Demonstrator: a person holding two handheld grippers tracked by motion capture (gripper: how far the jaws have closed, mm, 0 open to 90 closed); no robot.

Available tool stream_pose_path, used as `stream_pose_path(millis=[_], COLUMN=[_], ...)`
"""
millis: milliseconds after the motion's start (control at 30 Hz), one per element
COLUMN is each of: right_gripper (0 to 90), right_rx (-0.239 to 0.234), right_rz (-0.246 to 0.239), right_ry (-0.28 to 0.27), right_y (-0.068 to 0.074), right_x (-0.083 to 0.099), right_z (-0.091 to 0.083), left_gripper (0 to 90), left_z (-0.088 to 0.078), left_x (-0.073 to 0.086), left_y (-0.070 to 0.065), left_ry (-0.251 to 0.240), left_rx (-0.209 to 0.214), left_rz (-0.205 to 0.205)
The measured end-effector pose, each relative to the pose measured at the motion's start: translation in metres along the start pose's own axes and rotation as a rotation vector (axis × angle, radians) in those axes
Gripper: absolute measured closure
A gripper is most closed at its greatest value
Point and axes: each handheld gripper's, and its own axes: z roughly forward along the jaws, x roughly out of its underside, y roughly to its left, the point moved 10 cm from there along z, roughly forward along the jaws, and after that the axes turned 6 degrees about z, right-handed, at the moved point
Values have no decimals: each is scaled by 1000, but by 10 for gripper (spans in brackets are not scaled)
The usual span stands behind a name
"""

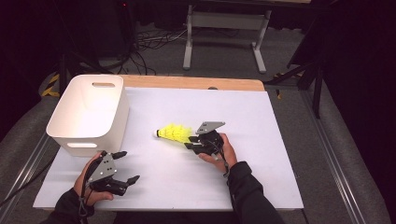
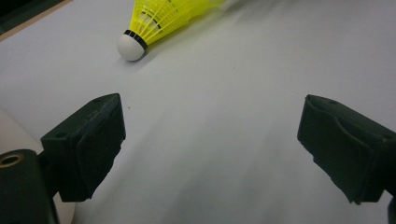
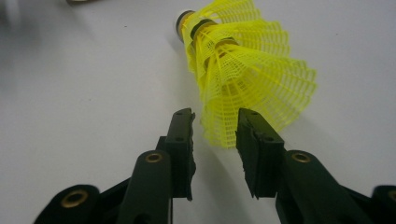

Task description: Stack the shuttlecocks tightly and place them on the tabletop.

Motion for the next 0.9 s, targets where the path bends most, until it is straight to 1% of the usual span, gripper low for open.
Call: stream_pose_path(millis=[67,167,300,433,533,567,600,633,700,733,767,800,833,867,900], right_gripper=[680,676,667,653,634,626,626,601,597,589,568,568,559,539,525], right_rx=[1,4,9,11,19,22,22,29,31,34,43,43,54,62,65], right_rz=[-8,-10,-9,-4,-3,-3,-3,-4,-1,-2,-6,-6,-12,-15,-12], right_ry=[2,-3,-8,-5,-10,-11,-11,-20,-30,-35,-36,-36,-39,-46,-51], right_y=[2,2,1,-1,-2,-3,-3,-5,-5,-6,-7,-7,-7,-8,-9], right_x=[0,-1,-1,2,3,3,3,3,3,3,3,3,3,3,3], right_z=[-1,-3,-7,-9,-13,-15,-15,-22,-27,-29,-32,-32,-35,-39,-43], left_gripper=[84,86,87,79,68,62,53,54,53,49,46,50,50,43,42], left_z=[5,12,23,39,53,59,59,68,74,79,82,82,87,92,95], left_x=[-4,-11,-23,-32,-43,-47,-47,-52,-57,-60,-62,-62,-65,-68,-69], left_y=[3,6,8,14,17,19,19,23,27,29,31,31,34,35,37], left_ry=[4,-7,-12,3,-1,11,11,8,18,22,13,13,18,18,21], left_rx=[-12,-21,-21,-17,-7,4,4,19,16,28,36,36,35,52,48], left_rz=[-7,-14,1,-14,-15,-26,-26,-37,-39,-52,-60,-60,-68,-83,-90])
